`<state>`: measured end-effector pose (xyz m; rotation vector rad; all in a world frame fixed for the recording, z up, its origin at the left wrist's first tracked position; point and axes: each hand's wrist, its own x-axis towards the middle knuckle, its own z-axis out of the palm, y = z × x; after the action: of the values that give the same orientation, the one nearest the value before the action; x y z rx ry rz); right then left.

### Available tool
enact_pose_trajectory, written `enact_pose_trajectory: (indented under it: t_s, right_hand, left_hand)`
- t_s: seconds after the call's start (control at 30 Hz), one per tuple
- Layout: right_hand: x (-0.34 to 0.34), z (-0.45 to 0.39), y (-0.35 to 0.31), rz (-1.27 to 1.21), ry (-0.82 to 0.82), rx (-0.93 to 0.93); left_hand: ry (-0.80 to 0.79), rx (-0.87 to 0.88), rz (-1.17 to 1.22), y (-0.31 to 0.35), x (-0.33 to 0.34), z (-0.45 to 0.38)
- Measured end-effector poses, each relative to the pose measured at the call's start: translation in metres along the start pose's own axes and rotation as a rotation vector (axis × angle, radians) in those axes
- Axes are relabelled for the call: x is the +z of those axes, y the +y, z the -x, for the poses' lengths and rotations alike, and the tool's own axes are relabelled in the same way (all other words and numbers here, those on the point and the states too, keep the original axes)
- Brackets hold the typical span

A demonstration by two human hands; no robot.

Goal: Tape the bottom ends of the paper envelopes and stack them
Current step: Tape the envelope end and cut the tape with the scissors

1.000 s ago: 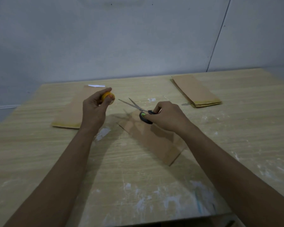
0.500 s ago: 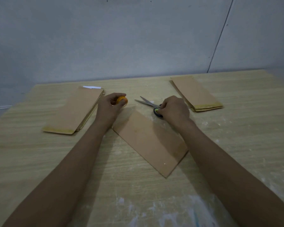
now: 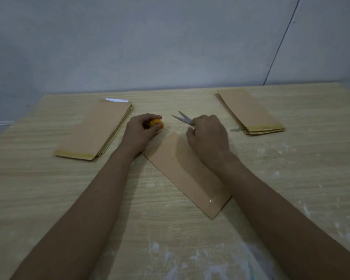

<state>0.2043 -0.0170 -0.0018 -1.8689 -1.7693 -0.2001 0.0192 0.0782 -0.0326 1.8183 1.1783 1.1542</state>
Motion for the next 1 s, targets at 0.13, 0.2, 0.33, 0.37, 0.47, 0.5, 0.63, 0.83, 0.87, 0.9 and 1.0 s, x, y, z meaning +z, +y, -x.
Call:
enact_pose_trajectory:
  t_s: [0.13, 0.2, 0.33, 0.37, 0.47, 0.5, 0.63, 0.83, 0.87, 0.9, 1.0]
  right_hand:
    - [0.014, 0.016, -0.022, -0.139, -0.228, -0.348]
    - [0.020, 0.020, -0.027, -0.128, -0.315, -0.410]
    - [0.021, 0.024, -0.029, -0.013, -0.395, -0.427]
    - [0.021, 0.026, -0.029, 0.001, -0.419, -0.433]
    - [0.018, 0.028, -0.028, 0.014, -0.476, -0.437]
    - [0.018, 0.028, -0.029, 0.023, -0.496, -0.440]
    - [0.014, 0.030, -0.030, 0.048, -0.522, -0.448]
    - [0.016, 0.032, -0.029, 0.047, -0.501, -0.451]
    - [0.016, 0.032, -0.029, 0.047, -0.502, -0.452]
    - [0.017, 0.032, -0.029, 0.051, -0.504, -0.453]
    - [0.016, 0.031, -0.030, 0.071, -0.498, -0.457]
  left_hand:
    - [-0.025, -0.011, 0.031, -0.001, -0.004, 0.001]
    - [-0.026, -0.008, 0.042, 0.000, -0.004, 0.002]
    - [-0.023, -0.009, 0.049, 0.001, -0.003, 0.003]
    - [-0.023, -0.006, 0.040, 0.000, -0.004, 0.003]
    - [-0.021, -0.007, 0.016, 0.000, -0.004, 0.003]
    - [-0.021, -0.010, 0.013, 0.000, -0.005, 0.004]
    - [-0.023, -0.019, 0.015, 0.001, -0.005, 0.006]
    - [-0.018, 0.003, -0.031, 0.002, -0.007, 0.007]
    - [-0.017, 0.000, -0.030, 0.002, -0.007, 0.007]
    - [-0.016, -0.006, -0.027, 0.002, -0.008, 0.007]
    - [-0.016, -0.015, -0.020, 0.002, -0.008, 0.007]
